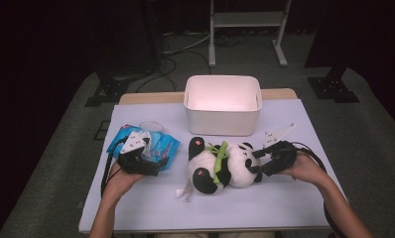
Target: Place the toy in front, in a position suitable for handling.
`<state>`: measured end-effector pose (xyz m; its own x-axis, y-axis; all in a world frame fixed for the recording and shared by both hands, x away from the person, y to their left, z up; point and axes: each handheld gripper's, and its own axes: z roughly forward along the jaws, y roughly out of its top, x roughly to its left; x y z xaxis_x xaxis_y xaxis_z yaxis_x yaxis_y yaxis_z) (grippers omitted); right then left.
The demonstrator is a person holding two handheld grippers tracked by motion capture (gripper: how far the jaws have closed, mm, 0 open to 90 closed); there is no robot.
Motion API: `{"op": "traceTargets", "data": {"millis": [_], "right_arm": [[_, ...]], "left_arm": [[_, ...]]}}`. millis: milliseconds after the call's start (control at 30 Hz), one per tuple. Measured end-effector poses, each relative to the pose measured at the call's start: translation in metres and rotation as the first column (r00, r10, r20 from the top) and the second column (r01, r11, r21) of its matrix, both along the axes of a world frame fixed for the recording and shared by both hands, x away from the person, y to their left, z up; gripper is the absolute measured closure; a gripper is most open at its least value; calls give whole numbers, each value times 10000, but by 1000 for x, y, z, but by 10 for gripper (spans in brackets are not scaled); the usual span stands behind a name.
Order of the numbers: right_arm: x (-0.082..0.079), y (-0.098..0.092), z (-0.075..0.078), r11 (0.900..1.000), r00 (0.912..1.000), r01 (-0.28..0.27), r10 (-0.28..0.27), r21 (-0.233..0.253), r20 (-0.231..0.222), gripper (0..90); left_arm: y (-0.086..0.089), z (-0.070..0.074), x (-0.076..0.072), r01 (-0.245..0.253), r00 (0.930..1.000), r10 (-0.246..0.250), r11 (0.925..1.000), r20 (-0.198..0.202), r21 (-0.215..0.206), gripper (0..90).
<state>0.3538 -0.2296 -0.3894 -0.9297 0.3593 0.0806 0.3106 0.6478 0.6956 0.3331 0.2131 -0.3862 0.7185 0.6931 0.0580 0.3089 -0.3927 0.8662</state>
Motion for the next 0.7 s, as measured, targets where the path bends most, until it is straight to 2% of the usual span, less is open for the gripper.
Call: {"op": "traceTargets", "data": {"millis": [100, 133, 200, 300, 500, 567, 600, 633, 700], "right_arm": [[-2, -4, -5, 9993, 10000, 50, -52, 382, 63, 399], [-3, -5, -6, 9989, 9999, 57, -63, 461, 116, 398], [-4, -6, -8, 9981, 9998, 88, -100, 613, 187, 397], [-4, -8, -9, 9971, 9996, 125, -144, 756, 253, 396], [-4, -10, -12, 9954, 9996, 143, -165, 952, 232, 391], [-4, -10, -12, 9952, 9995, 173, -197, 966, 233, 390], [-4, -10, -12, 9950, 9995, 168, -192, 986, 238, 390], [-4, -10, -12, 9949, 9995, 158, -184, 993, 247, 390], [-4, -10, -13, 9947, 9995, 159, -186, 1015, 252, 390]], "left_arm": [[1, -1, 1, 86, 10000, -86, 10000, -13, 41, 11], [1, -1, 1, 154, 9999, -154, 9999, -46, 37, 49], [1, -1, 0, 183, 9997, -183, 9998, -169, 38, 60], [-1, 1, -2, 488, 9987, -485, 9986, -134, 206, 87], [3, -1, -1, 535, 9985, -532, 9983, -110, 226, 138], [5, 0, 0, 581, 9983, -579, 9974, -53, 417, 146], [6, 0, 1, 620, 9981, -623, 9962, 30, 608, 181], [9, 1, 3, 672, 9977, -674, 9947, -3, 774, 204], [13, 3, 5, 674, 9977, -663, 9941, -151, 846, 234]]}}
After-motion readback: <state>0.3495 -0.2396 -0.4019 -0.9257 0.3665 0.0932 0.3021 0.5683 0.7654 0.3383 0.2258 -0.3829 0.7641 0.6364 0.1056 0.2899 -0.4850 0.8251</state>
